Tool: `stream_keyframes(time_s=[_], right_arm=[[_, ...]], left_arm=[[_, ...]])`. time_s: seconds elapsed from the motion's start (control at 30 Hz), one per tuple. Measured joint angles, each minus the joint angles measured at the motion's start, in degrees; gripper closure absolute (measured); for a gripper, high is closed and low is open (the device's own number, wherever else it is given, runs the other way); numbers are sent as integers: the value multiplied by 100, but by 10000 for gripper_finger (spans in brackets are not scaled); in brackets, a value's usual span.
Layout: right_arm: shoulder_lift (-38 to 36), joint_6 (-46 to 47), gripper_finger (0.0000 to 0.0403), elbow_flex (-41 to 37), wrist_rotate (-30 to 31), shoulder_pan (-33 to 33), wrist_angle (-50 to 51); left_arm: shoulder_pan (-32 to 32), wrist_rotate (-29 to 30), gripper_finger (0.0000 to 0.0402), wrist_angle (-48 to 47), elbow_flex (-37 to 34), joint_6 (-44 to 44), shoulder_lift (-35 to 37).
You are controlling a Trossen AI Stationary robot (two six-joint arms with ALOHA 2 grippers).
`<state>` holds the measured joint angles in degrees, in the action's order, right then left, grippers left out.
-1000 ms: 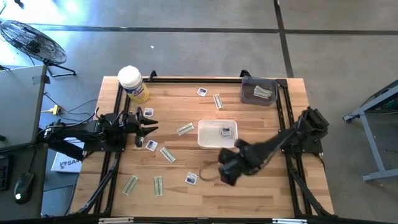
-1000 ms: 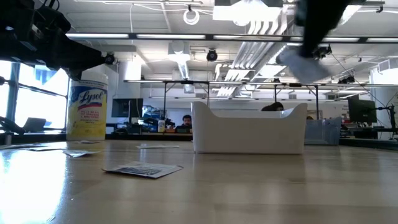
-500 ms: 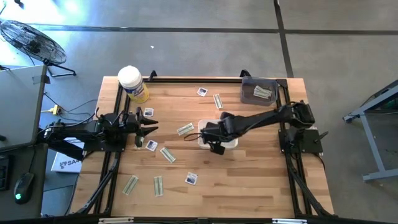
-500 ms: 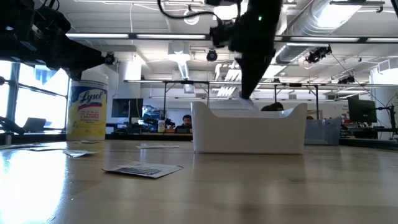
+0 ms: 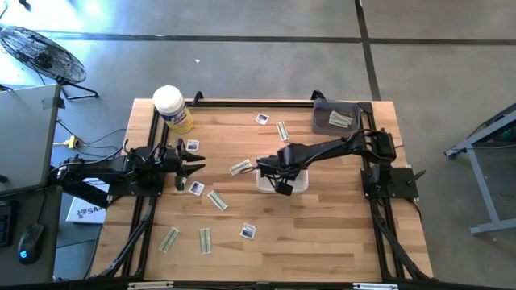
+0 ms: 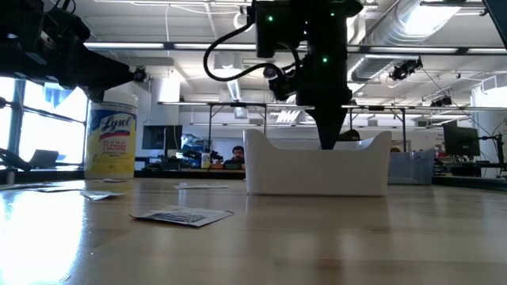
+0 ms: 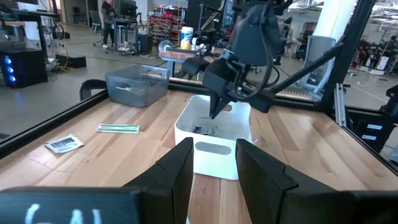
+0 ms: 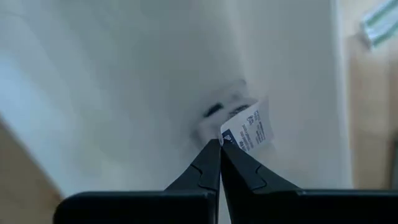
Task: Pick & Place First Aid Supplies
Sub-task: Put the blue alcohol pad into the white bin
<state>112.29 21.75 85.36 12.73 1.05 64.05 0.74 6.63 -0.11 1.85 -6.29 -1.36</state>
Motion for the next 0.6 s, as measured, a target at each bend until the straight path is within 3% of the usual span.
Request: stream_keyframes(time_s=[0.6], right_arm=[[417,-222,381,0,-285,-339,-106]], left_arm=[[-1,-7,283,-1,0,1,0]])
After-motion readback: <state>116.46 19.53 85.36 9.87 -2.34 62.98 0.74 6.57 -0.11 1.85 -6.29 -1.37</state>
